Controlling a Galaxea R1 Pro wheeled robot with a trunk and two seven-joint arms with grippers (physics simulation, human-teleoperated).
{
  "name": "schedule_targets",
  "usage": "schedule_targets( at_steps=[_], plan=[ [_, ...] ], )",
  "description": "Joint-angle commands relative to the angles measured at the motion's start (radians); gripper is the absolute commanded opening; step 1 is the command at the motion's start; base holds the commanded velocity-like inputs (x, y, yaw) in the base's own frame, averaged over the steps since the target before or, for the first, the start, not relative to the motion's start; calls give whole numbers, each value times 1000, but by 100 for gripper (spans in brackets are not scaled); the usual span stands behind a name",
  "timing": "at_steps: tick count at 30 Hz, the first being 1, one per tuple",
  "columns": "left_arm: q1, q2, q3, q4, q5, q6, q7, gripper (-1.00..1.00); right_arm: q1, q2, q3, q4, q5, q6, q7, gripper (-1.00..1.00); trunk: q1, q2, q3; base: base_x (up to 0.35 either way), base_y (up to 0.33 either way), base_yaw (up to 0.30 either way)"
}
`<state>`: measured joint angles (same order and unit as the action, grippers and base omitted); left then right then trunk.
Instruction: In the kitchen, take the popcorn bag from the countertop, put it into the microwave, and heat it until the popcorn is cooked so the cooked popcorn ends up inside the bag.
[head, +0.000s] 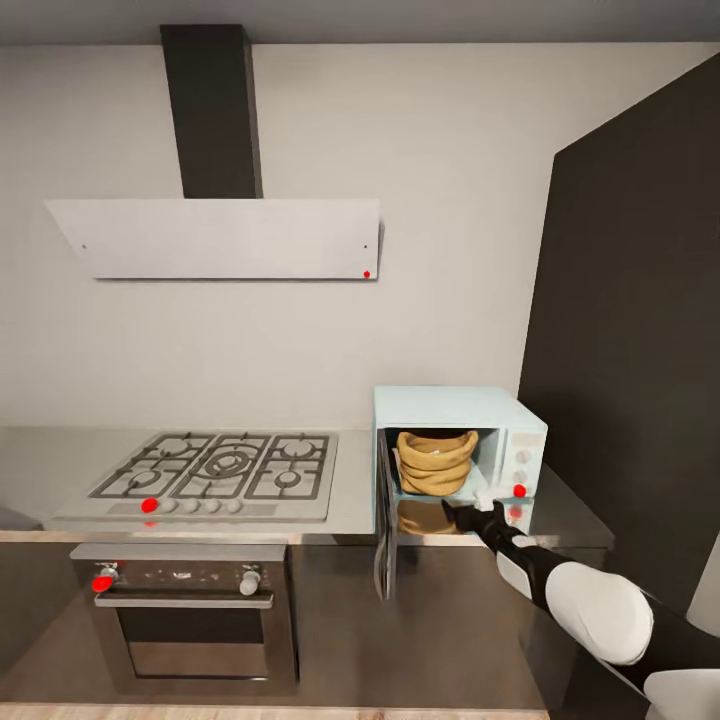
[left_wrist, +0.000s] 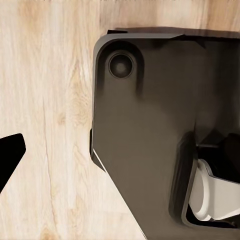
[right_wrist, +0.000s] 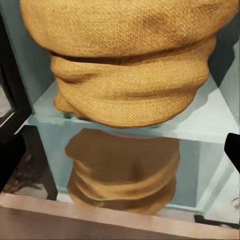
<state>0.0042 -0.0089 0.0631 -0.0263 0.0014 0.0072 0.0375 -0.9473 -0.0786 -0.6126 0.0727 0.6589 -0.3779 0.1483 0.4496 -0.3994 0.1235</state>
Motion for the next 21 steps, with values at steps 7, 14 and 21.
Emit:
schedule_targets(
  at_steps=[7,14,21],
  plan=[
    [0,0,6,-1,0,2,2,100,39,-2,-6,3,1,-154,14,100,0,-1,0,0,0,0],
    [0,0,6,-1,0,2,2,100,48,-2,-6,3,1,-246,11,100,0,-1,0,26,19,0],
    [1,0,6,-1,0,2,4,100,49,-3,-6,2,1,-257,9,100,0,-1,0,178,143,0]
  ],
)
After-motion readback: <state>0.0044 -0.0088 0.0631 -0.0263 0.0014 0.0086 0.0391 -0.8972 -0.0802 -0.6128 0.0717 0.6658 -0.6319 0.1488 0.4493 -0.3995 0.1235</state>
